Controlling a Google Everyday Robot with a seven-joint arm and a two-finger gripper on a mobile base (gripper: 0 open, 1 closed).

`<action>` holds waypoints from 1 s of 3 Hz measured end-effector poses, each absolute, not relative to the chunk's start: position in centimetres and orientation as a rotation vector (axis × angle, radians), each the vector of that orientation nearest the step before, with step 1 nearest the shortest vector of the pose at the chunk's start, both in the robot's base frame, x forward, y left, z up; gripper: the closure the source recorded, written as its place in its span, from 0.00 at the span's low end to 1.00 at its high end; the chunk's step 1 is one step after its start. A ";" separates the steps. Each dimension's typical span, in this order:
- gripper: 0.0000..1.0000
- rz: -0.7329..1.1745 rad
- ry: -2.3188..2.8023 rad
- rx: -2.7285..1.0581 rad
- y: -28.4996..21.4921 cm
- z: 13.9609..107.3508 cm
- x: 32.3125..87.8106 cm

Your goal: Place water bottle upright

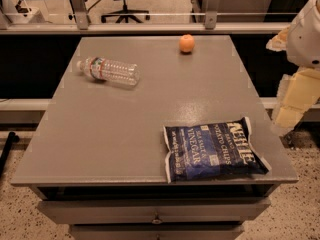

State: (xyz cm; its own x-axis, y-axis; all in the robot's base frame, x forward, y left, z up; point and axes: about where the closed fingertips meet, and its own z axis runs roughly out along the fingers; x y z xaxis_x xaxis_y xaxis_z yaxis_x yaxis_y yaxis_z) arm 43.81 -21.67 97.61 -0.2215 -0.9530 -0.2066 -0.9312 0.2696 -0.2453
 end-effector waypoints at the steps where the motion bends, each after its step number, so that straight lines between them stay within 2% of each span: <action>1: 0.00 -0.099 2.226 -1.723 -21.4 97.7 44.0; 2: 0.00 -0.067 2.196 -1.720 -17.6 97.4 46.6; 3: 0.00 -0.017 2.161 -1.736 -10.6 96.1 50.9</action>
Offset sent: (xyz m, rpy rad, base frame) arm 0.0796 0.1131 -0.0110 0.0938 -0.0124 0.0456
